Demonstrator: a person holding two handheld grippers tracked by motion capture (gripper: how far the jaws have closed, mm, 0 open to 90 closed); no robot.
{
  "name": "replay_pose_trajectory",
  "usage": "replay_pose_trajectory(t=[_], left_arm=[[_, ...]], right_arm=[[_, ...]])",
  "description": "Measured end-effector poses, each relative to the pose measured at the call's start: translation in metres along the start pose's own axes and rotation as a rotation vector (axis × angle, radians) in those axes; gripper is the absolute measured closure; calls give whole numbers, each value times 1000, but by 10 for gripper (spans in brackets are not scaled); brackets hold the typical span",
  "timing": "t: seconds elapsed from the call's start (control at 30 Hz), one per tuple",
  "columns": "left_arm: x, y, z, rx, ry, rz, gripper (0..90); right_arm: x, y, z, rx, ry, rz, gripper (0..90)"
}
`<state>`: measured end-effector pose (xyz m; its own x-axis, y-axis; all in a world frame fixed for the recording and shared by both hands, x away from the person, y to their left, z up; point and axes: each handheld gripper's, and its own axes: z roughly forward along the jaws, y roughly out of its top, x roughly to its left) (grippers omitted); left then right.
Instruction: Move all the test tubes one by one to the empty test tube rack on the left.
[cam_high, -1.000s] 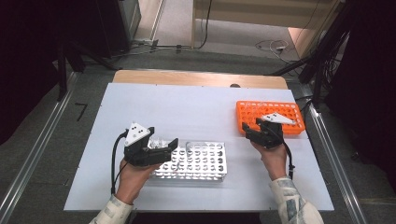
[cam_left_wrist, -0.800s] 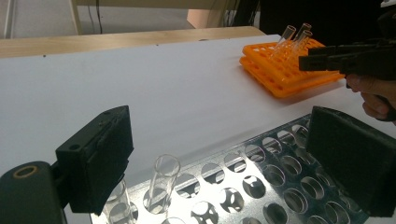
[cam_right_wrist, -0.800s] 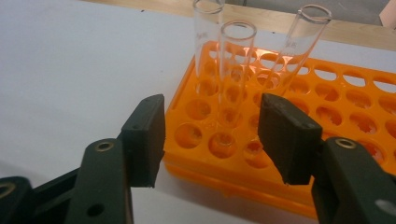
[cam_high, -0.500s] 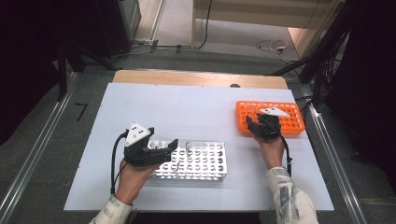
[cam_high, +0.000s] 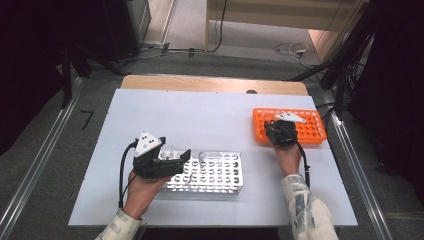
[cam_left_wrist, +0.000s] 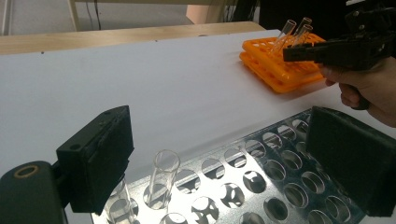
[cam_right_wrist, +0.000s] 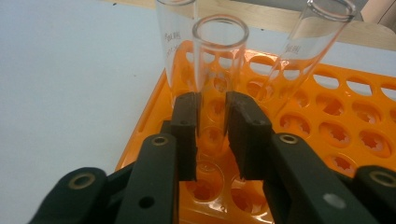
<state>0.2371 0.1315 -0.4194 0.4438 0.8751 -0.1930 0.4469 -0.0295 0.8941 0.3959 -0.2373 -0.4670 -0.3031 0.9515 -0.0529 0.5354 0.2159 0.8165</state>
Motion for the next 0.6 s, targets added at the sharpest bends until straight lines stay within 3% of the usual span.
replay_pose_trajectory(t=[0.27,0.6], left_arm=[[0,0,0,4,2,2,78],[-1,-1,1,10,8,7,78]], right_arm=[[0,4,-3,-9,1,-11,728],[-4,16,-25,-53,18,-7,728]])
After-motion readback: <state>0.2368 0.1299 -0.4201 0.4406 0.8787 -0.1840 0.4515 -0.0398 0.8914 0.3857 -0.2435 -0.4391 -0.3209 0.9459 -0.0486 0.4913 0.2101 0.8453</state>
